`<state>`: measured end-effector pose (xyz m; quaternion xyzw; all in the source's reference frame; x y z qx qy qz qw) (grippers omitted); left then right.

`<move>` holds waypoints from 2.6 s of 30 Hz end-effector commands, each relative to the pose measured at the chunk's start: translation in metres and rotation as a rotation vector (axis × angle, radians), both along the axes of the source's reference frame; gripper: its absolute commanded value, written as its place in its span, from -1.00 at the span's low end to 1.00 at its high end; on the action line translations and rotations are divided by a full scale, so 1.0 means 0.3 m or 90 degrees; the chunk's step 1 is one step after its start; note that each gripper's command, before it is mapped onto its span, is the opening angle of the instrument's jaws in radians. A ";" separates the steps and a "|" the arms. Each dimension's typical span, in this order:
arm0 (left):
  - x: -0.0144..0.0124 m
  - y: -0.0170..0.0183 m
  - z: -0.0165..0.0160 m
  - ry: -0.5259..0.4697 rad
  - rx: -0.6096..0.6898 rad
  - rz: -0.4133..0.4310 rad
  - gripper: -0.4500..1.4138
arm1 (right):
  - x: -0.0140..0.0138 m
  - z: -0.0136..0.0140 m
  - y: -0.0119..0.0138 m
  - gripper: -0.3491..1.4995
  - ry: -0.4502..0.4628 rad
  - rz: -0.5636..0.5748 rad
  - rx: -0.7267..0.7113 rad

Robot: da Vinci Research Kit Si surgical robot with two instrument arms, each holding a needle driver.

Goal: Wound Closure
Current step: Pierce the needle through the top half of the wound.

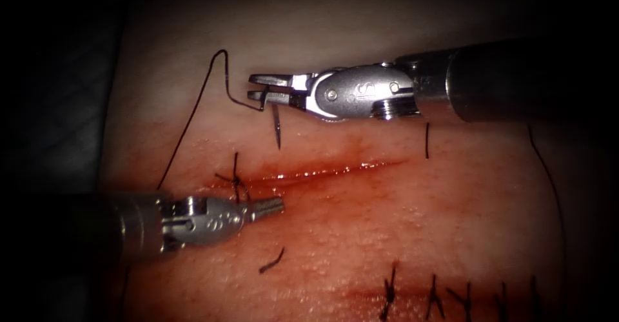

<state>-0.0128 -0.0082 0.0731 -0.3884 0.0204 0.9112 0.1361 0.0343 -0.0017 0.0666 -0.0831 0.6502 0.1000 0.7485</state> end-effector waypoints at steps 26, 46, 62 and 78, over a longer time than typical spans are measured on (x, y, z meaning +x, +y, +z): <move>0.0009 -0.001 -0.002 -0.008 0.012 -0.001 -1.00 | -0.0010 0.0093 -0.0076 -1.00 -0.021 -0.019 -0.102; 0.0048 -0.002 -0.006 -0.005 0.020 0.000 -1.00 | -0.0074 0.0215 -0.0386 -1.00 -0.028 -0.107 -0.277; 0.0043 -0.001 -0.005 -0.006 0.020 -0.001 -1.00 | -0.0099 0.0365 -0.0481 -1.00 -0.059 -0.122 -0.249; 0.0048 -0.001 -0.005 -0.006 0.021 -0.001 -1.00 | -0.0101 0.0463 -0.0542 -1.00 -0.098 -0.164 -0.169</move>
